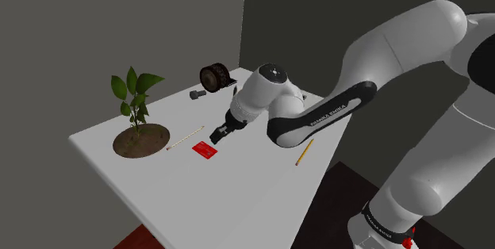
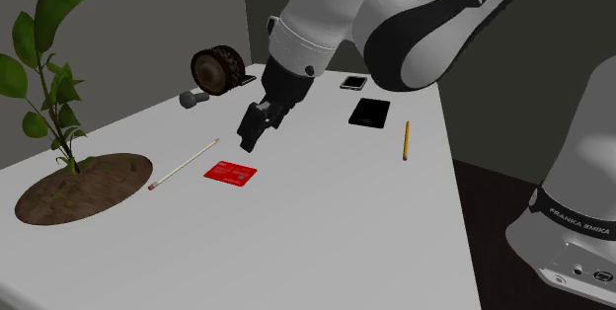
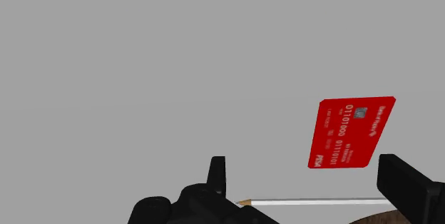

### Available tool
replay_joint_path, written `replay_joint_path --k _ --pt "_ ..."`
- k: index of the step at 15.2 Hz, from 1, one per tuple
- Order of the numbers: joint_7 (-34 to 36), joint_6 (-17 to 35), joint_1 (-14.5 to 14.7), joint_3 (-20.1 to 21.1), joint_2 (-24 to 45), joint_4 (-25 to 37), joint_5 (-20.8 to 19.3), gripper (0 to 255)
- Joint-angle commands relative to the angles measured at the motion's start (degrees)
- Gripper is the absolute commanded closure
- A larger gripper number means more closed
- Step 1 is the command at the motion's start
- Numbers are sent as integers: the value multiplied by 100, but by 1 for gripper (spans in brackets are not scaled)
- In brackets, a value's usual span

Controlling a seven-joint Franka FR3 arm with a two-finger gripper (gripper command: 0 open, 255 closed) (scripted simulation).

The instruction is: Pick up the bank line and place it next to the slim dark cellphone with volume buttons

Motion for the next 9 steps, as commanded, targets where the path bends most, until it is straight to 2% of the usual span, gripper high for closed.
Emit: replay_joint_path --k 1,4,9 --pt "885 152 -112 133 573 439 -1141 0" --pt "2043 205 245 -97 1241 1041 -2569 0" --pt "2541 238 513 -395 1708 1387 -3225 0"
